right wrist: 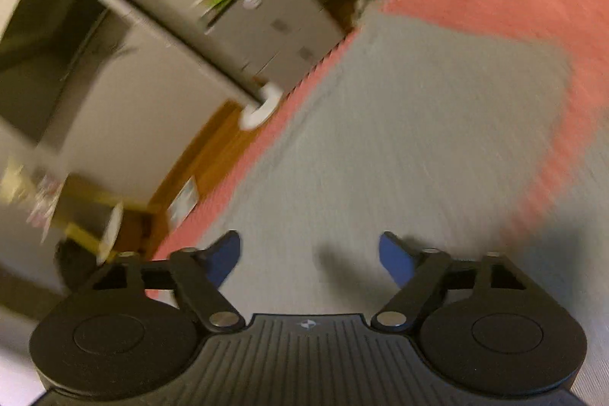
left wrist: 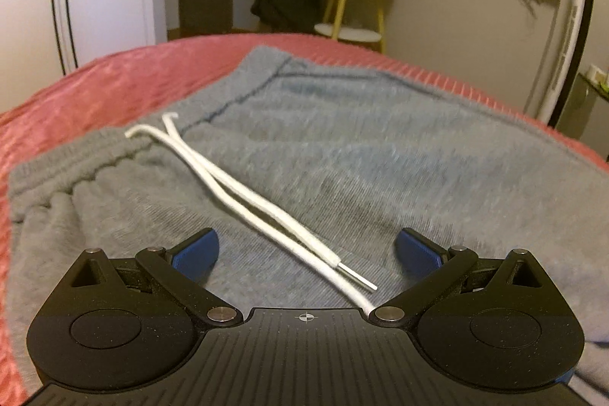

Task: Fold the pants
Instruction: 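Reach the right tool to the pant leg cuff and close on it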

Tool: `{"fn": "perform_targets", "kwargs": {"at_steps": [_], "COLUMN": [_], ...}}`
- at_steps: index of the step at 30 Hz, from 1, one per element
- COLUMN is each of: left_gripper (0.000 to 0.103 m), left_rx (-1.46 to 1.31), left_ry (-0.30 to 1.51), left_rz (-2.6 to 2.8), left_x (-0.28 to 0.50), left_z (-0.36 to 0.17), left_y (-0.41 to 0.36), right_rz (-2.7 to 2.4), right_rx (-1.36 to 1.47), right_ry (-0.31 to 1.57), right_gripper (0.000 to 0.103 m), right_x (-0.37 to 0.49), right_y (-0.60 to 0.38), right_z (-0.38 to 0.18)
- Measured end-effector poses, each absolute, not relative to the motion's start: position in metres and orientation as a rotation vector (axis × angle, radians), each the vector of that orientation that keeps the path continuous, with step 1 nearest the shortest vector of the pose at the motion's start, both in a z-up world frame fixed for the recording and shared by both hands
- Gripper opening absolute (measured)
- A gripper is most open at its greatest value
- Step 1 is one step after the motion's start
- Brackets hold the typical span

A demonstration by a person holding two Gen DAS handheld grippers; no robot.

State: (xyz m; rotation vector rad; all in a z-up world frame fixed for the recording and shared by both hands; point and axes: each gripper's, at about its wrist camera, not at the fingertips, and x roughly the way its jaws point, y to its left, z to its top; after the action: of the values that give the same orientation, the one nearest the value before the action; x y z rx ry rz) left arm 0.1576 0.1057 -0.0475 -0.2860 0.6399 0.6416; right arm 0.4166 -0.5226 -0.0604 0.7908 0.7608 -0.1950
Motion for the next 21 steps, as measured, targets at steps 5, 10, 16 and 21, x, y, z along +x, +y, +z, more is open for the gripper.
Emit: {"fn": "perform_targets", "kwargs": {"at_steps": [5, 10, 16, 21], "left_gripper": [0.103, 0.103, 0.103, 0.103], "left_rx": [-0.199, -0.23, -0.231, -0.24], "left_ry": [0.582, 0.56, 0.553, 0.553], "left_rz": [0.669, 0.66, 0.658, 0.653], "left_x": [0.159, 0.157, 0.158, 0.158], "left_z": [-0.059, -0.061, -0.063, -0.062], "left_y": [0.093, 0.097, 0.097, 0.099], "right_rz": [-0.314, -0.446, -0.5, -0.478], "right_rx": [0.693, 0.621, 0.515, 0.443], "right_ry": [0.764, 0.815, 0.804, 0.802], "right_gripper": [0.049, 0.049, 0.044, 0.004], "right_x": [0.499, 0.541, 0.556, 0.541], "right_y": [-0.506, -0.5, -0.49, -0.491], "right_z": [-0.062, -0.078, -0.091, -0.083]}}
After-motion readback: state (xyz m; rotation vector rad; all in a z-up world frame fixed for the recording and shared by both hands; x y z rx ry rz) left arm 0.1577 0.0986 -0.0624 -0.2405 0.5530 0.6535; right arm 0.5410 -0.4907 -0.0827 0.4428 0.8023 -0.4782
